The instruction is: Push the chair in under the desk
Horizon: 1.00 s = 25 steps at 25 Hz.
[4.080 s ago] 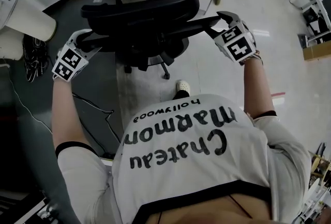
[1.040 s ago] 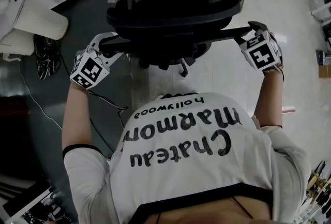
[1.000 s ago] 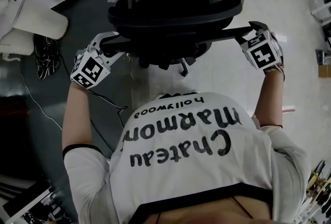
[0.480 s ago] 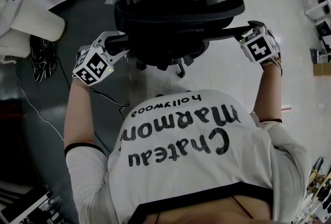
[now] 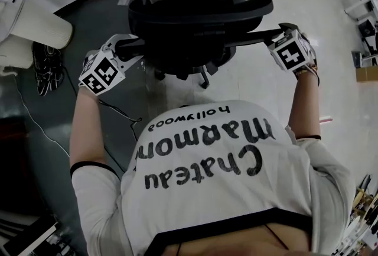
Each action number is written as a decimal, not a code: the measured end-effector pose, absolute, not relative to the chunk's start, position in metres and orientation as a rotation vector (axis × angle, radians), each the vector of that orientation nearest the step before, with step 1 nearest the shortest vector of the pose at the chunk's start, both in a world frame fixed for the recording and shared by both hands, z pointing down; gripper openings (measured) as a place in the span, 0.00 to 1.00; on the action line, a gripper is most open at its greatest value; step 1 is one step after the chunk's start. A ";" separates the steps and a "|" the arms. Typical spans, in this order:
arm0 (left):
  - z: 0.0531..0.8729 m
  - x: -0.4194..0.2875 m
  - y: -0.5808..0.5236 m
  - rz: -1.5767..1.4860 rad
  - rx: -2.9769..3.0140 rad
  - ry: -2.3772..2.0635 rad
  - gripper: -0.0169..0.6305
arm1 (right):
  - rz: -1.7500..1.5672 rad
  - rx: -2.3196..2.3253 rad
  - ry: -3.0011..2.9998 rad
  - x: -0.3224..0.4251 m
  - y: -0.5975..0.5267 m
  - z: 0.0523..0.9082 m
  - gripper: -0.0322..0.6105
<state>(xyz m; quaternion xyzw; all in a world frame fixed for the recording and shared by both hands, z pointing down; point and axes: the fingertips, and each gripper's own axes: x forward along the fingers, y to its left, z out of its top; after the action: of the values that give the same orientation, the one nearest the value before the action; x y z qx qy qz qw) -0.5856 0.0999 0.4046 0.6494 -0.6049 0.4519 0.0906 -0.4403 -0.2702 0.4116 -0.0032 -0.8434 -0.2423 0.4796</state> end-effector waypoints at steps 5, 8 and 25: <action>0.402 -0.588 0.102 1.344 1.936 -1.838 0.31 | -0.601 0.034 -2.050 -0.432 -0.265 0.410 0.49; 0.401 -0.587 0.101 1.345 1.947 -1.813 0.31 | -0.624 0.042 -2.022 -0.429 -0.267 0.411 0.47; 0.404 -0.584 0.108 1.342 1.925 -1.739 0.31 | -0.657 0.077 -1.978 -0.415 -0.258 0.412 0.46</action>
<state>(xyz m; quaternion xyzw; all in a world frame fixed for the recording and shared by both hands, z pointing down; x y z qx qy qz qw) -0.5840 0.1080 0.4039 0.6551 -0.5918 0.4567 0.1101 -0.4151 -0.2584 0.4120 0.0318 -0.8193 -0.2719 0.5037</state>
